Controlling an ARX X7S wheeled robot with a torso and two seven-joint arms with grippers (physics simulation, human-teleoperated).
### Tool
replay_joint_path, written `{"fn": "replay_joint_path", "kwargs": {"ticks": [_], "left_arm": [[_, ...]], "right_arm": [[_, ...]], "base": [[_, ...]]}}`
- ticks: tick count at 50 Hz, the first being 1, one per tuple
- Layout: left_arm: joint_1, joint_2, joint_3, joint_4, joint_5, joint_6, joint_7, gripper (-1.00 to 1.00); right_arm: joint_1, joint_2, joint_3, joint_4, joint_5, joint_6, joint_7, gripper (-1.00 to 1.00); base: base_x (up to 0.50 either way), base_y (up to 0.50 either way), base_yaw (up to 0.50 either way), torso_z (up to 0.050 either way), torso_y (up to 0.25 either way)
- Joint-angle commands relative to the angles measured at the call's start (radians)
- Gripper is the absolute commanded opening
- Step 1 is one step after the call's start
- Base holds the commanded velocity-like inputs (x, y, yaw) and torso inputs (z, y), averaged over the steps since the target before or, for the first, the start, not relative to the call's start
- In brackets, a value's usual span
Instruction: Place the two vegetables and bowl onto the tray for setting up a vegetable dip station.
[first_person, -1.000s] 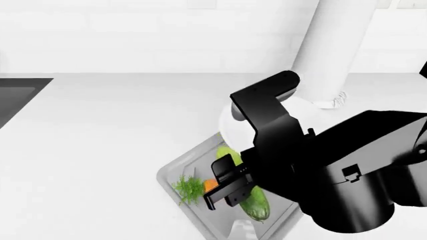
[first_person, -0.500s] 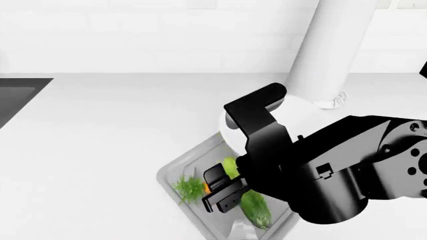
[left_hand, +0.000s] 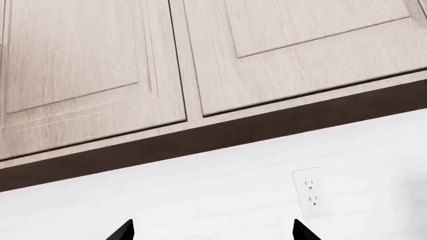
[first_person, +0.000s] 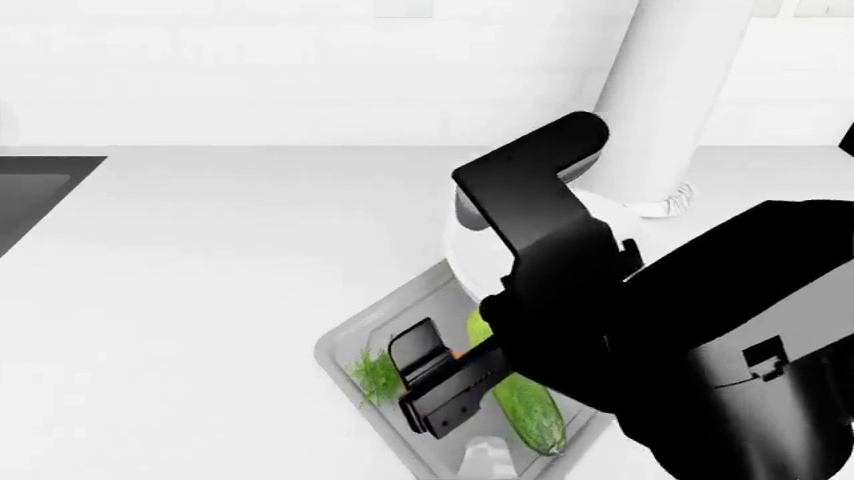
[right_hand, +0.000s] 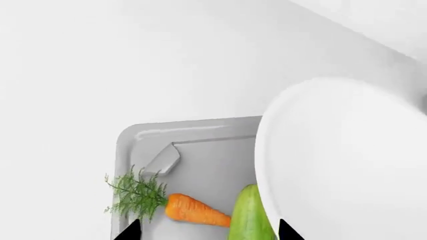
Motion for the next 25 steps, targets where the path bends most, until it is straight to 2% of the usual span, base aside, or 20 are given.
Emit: {"fn": "replay_joint_path", "kwargs": {"ticks": [1, 4, 10, 13, 16, 22, 25], "left_arm": [[-0.377, -0.019, 0.540, 0.000, 0.129, 0.061, -0.002, 1.00], [-0.452, -0.020, 0.660, 0.000, 0.156, 0.083, -0.003, 1.00], [-0.475, 0.007, 0.723, 0.000, 0.192, 0.086, -0.003, 1.00], [-0.510, -0.006, 0.751, 0.000, 0.189, 0.103, -0.003, 1.00], [-0.519, -0.010, 0.757, 0.000, 0.189, 0.107, -0.003, 1.00], [-0.487, -0.019, 0.688, 0.000, 0.161, 0.100, -0.003, 1.00], [-0.469, -0.009, 0.637, 0.000, 0.144, 0.084, -0.003, 1.00]], "right_arm": [[0.192, 0.067, 0.077, -0.173, 0.227, -0.061, 0.138, 1.00], [0.251, 0.094, 0.108, -0.227, 0.298, -0.091, 0.170, 1.00], [0.365, 0.132, 0.167, -0.330, 0.410, -0.151, 0.226, 1.00], [0.413, 0.138, 0.184, -0.343, 0.449, -0.158, 0.246, 1.00], [0.481, 0.170, 0.218, -0.358, 0.509, -0.169, 0.266, 1.00], [0.584, 0.255, 0.288, -0.396, 0.589, -0.165, 0.319, 1.00], [0.606, 0.325, 0.412, -0.424, 0.611, -0.166, 0.357, 1.00]], "base": [[0.00, 0.00, 0.00, 0.000, 0.000], [0.00, 0.00, 0.00, 0.000, 0.000], [0.00, 0.00, 0.00, 0.000, 0.000], [0.00, 0.00, 0.00, 0.000, 0.000], [0.00, 0.00, 0.00, 0.000, 0.000], [0.00, 0.00, 0.00, 0.000, 0.000], [0.00, 0.00, 0.00, 0.000, 0.000]]}}
